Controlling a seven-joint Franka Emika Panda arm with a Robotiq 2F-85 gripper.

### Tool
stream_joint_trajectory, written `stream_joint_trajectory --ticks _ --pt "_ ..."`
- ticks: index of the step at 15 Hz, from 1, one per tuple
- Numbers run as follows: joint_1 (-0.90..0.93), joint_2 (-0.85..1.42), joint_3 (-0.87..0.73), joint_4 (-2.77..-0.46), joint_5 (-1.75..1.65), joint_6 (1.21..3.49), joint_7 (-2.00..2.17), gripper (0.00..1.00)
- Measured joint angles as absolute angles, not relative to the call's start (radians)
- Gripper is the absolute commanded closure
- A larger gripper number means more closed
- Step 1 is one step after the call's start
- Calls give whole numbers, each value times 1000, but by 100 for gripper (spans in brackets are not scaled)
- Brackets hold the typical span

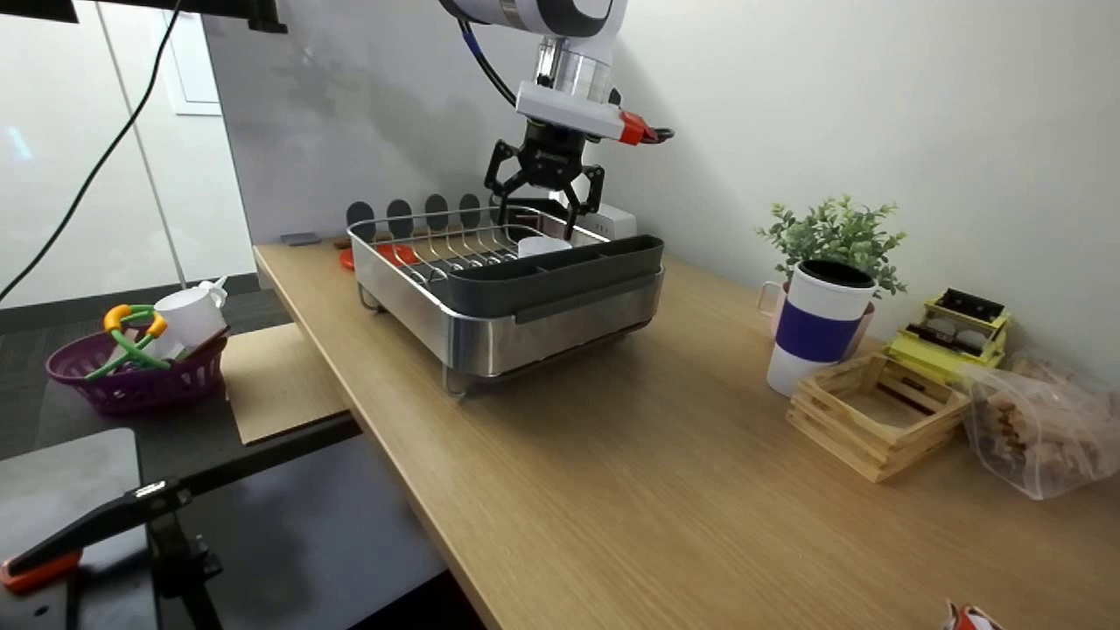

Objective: Take the cup out of the dish rack and put it on the table

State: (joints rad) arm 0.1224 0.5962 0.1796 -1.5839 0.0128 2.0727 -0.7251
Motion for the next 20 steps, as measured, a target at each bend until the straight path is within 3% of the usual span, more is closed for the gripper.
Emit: stream_joint_trajectory --ticks 9,18,19,20 --pt "131 479 197 -1765 -24 2203 -700 0" --pt "85 499 198 -1827 -19 2284 -788 0" --pt "79 507 198 -1825 -15 2285 -807 25" --pt "74 515 199 -1822 -12 2285 -826 28"
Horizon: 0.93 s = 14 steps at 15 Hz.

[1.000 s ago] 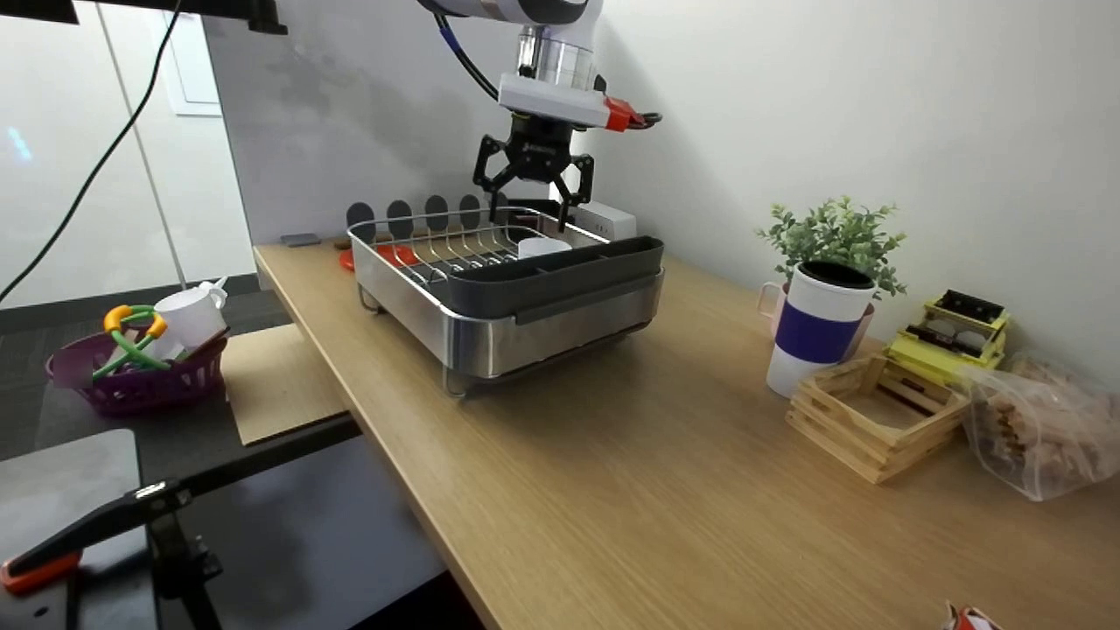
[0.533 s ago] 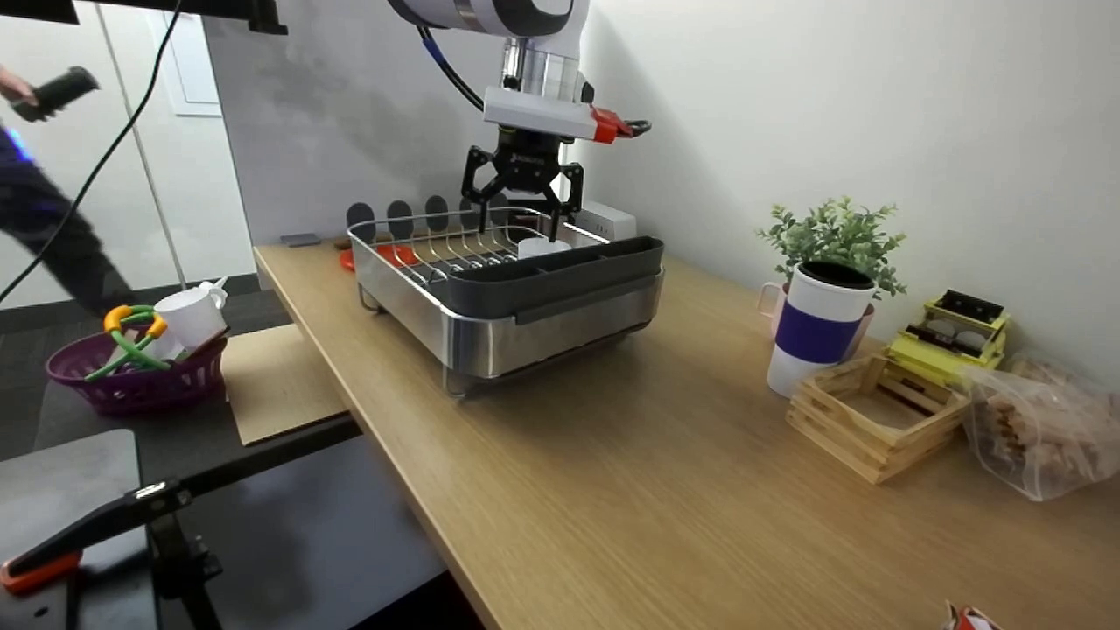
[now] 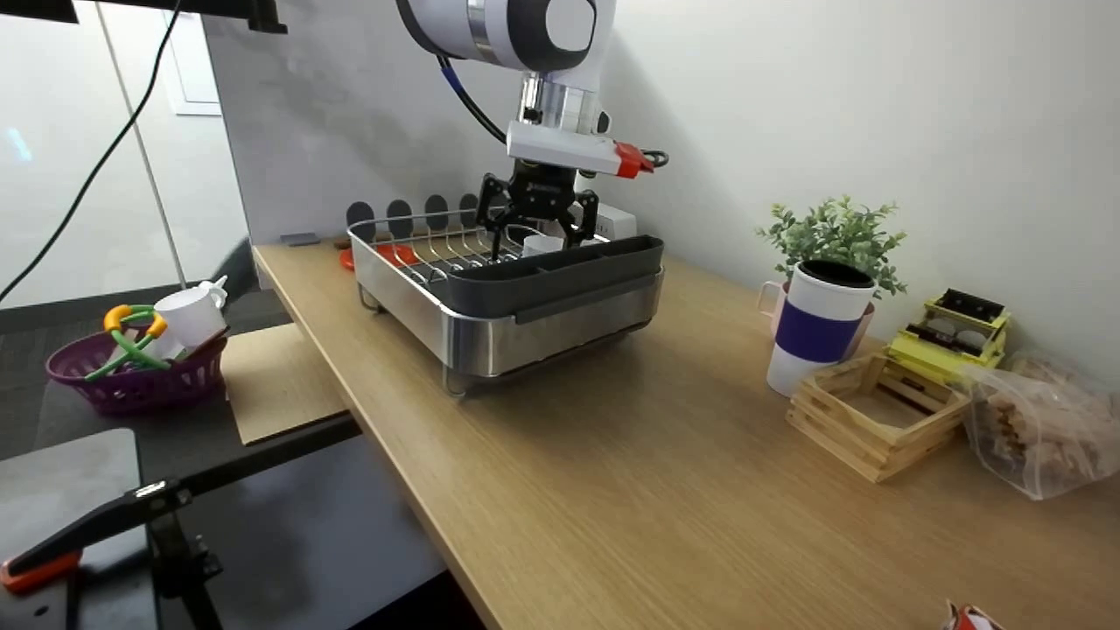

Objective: Take the cup out of the dish rack and put it on the table

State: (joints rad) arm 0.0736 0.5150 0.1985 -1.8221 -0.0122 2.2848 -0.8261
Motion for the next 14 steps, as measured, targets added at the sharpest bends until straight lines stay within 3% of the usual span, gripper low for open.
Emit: stream_joint_trajectory --ticks 10,14 --pt "58 557 204 -1771 -5 2285 -909 98" --pt "61 555 207 -1772 -6 2285 -909 100"
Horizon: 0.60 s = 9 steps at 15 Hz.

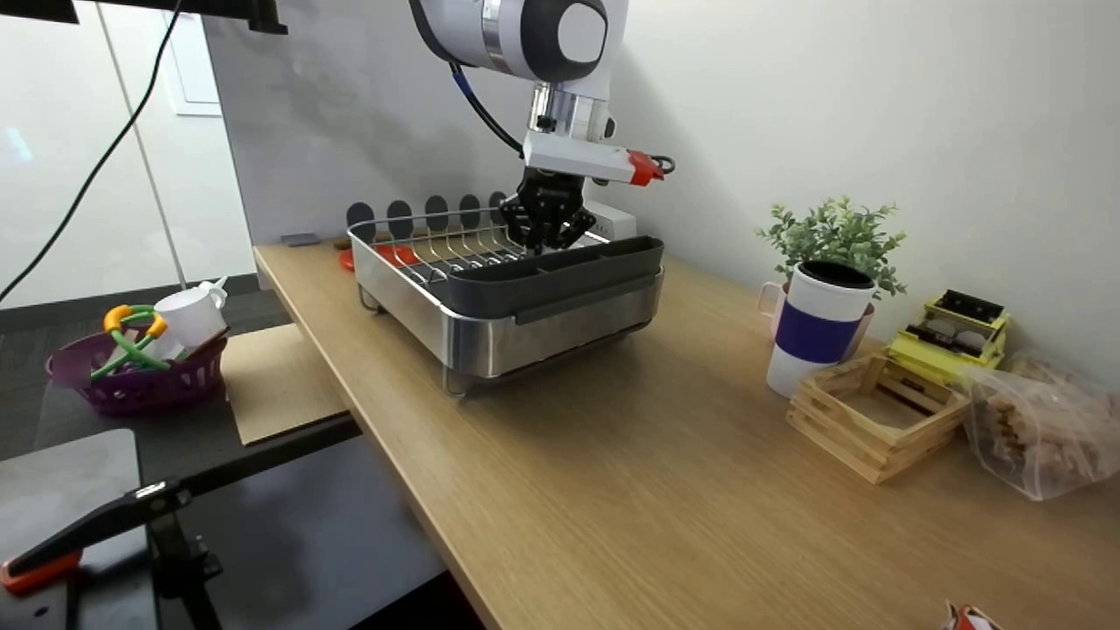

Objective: Take the cup out of the dish rack and put it on the table

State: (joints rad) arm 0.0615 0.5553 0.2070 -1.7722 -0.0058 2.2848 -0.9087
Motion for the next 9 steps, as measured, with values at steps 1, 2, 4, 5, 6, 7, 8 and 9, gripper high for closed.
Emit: stream_joint_trajectory --ticks 1,2,4,5,6,7,8,9 --pt "64 553 208 -1774 -7 2285 -909 99" --pt "67 548 209 -1778 -11 2286 -909 99" --pt "78 525 209 -1800 -29 2296 -900 99" --pt "85 507 209 -1817 -43 2308 -890 99" --pt "93 487 209 -1837 -59 2322 -876 99" --pt "101 466 209 -1857 -75 2331 -862 99" --pt "109 441 209 -1880 -89 2337 -848 99" --pt "116 416 209 -1903 -100 2340 -837 99"
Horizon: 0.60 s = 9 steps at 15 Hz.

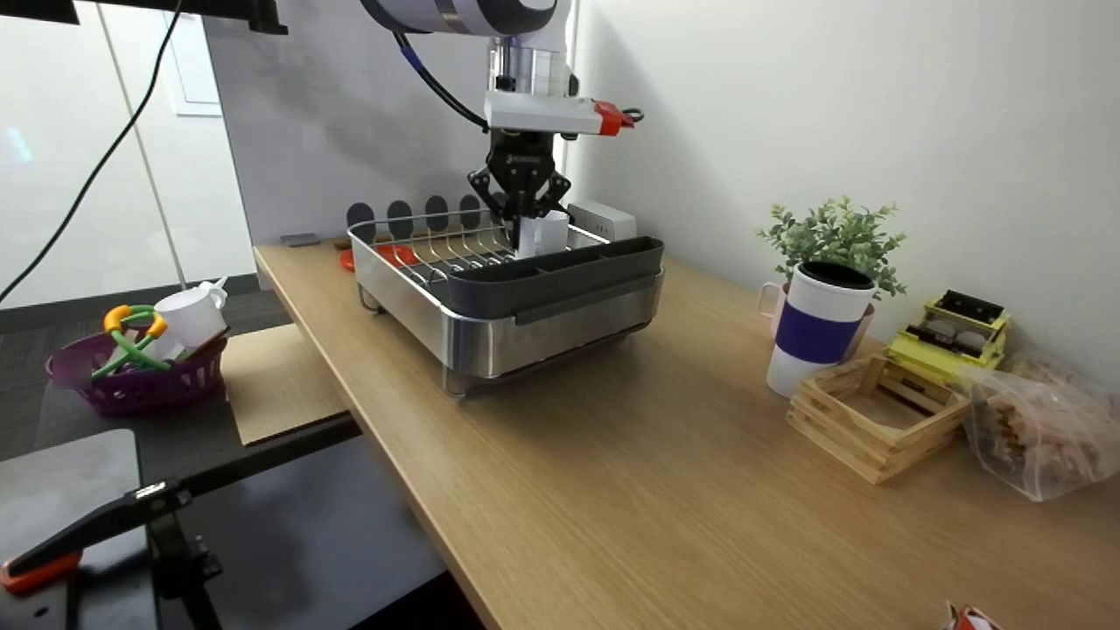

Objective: Take the cup out of the dish rack and put it on the table

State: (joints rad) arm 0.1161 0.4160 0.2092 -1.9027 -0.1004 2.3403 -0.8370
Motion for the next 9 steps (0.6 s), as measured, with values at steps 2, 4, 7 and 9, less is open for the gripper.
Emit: stream_joint_trajectory --ticks 2,4,7,9 --pt "129 362 210 -1951 -118 2344 -819 99" --pt "139 306 210 -2001 -133 2351 -799 99" --pt "147 211 210 -2078 -143 2364 -781 99" --pt "146 149 210 -2125 -142 2373 -778 99"
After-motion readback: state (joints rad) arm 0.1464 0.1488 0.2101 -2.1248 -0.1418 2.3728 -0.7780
